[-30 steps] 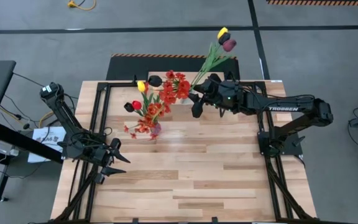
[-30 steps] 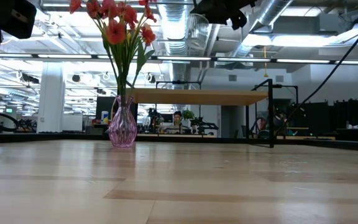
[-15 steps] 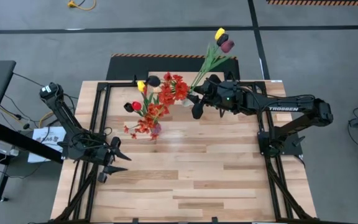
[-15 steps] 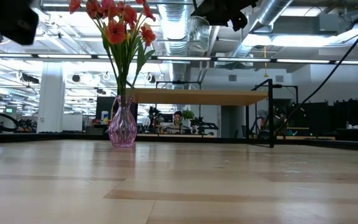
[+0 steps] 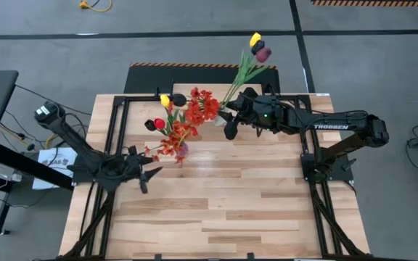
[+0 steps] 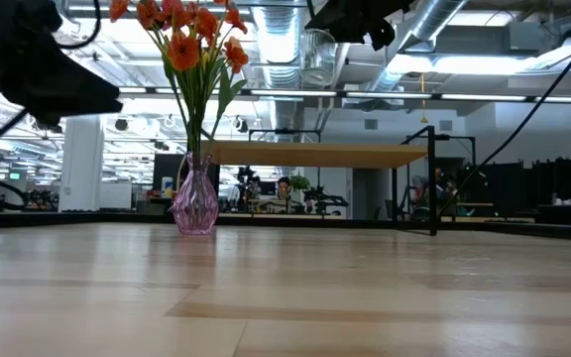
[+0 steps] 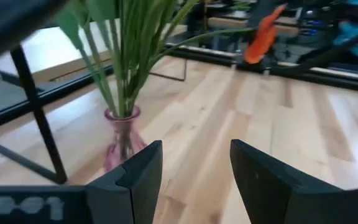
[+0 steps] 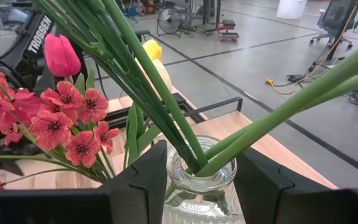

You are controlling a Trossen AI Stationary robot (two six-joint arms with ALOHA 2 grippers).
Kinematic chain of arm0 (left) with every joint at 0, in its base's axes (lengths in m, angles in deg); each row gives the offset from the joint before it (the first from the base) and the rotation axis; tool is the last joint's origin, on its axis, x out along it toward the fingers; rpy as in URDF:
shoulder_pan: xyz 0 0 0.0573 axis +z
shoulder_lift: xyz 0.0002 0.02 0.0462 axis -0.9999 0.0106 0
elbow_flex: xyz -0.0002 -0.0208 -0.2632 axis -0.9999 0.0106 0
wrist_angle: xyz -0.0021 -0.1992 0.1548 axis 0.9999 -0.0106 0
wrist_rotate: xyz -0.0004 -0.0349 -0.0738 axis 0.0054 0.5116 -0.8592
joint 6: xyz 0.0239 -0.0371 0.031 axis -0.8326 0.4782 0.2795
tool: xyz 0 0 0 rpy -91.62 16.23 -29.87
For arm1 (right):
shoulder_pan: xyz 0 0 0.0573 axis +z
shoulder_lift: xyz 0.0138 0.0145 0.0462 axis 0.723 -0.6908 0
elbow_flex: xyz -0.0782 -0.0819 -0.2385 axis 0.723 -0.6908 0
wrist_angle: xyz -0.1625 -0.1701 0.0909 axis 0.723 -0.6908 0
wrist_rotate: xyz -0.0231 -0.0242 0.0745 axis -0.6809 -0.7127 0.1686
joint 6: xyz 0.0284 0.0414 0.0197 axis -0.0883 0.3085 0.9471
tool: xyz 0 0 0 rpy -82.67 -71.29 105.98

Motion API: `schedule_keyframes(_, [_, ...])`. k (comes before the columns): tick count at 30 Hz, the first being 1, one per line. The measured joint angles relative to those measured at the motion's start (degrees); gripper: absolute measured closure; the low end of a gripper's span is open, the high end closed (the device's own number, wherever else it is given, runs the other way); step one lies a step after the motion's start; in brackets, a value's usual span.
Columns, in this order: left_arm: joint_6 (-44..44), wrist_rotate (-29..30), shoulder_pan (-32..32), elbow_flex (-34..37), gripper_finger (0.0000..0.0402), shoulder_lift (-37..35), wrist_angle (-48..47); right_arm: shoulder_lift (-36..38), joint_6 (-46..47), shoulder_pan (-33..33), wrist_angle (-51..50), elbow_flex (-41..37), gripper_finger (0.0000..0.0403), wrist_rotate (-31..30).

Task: Pick and place flowers into a vace then onto a shelf
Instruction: Put the transparent vase with flowers on the shelf

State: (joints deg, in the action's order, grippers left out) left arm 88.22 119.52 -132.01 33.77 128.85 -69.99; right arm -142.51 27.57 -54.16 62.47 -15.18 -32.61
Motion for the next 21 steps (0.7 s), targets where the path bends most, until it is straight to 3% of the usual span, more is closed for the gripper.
schedule_keyframes(9, [-4.9, -7.2, 11.0, 0.0, 0.0223, 11.3, 14.3, 0.0, -0.3, 0.0, -0.3, 0.0, 0.0262, 0.0])
schedule_keyframes(21, [-13.2, -8.3, 18.1, 0.0, 0.0223, 22.6, 32.7, 0.0, -0.4, 0.0, -0.4, 0.0, 0.0262, 0.0])
